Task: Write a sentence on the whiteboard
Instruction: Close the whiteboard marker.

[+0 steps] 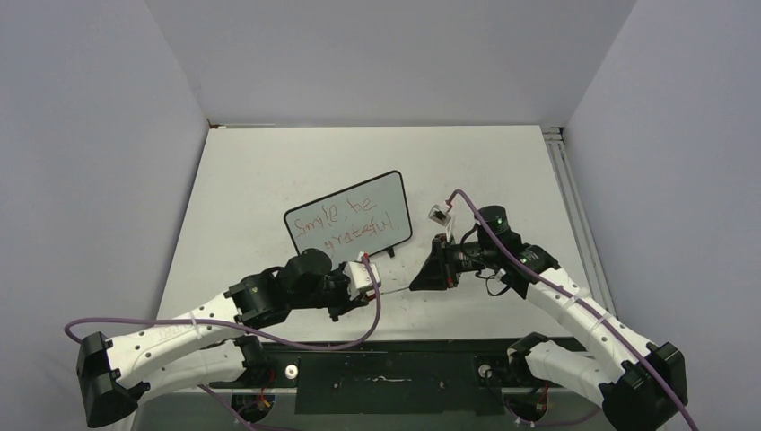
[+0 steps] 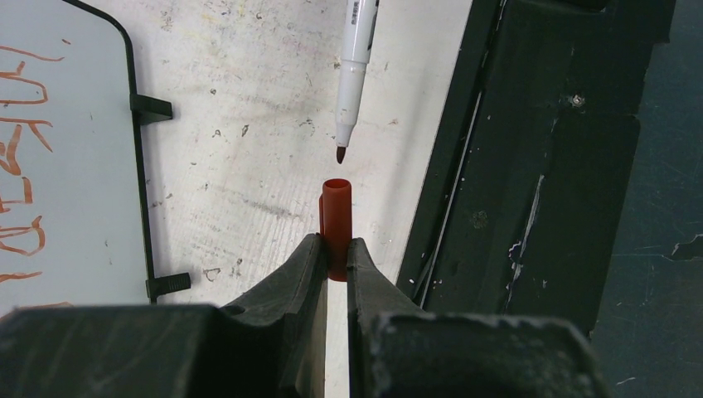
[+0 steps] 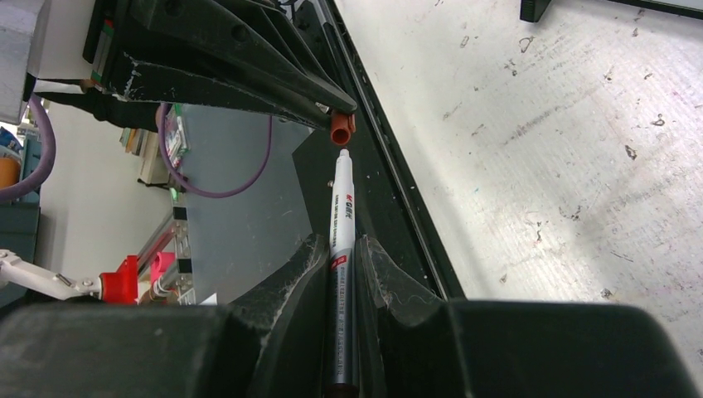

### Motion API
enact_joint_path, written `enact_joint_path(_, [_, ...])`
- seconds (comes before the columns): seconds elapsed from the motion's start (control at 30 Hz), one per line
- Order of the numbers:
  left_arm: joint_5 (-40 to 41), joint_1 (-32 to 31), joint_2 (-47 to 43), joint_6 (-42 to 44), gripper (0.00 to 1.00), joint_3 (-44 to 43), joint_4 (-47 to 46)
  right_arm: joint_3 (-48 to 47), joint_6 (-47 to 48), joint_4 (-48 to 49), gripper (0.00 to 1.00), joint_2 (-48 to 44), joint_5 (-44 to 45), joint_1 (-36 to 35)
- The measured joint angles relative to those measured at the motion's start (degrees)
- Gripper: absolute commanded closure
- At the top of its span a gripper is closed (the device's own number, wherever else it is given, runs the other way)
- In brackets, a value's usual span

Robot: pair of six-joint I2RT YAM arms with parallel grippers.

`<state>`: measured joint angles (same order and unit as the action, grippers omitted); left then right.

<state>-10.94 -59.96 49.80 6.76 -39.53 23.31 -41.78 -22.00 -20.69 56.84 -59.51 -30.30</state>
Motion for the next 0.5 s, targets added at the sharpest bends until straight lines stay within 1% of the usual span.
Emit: enact_joint_path(0.5, [-0.2,-0.4,0.0,0.0,1.00,0.1,0.0,0.0,-0.3,0.7,0.95,0.1,0.1,-2.3])
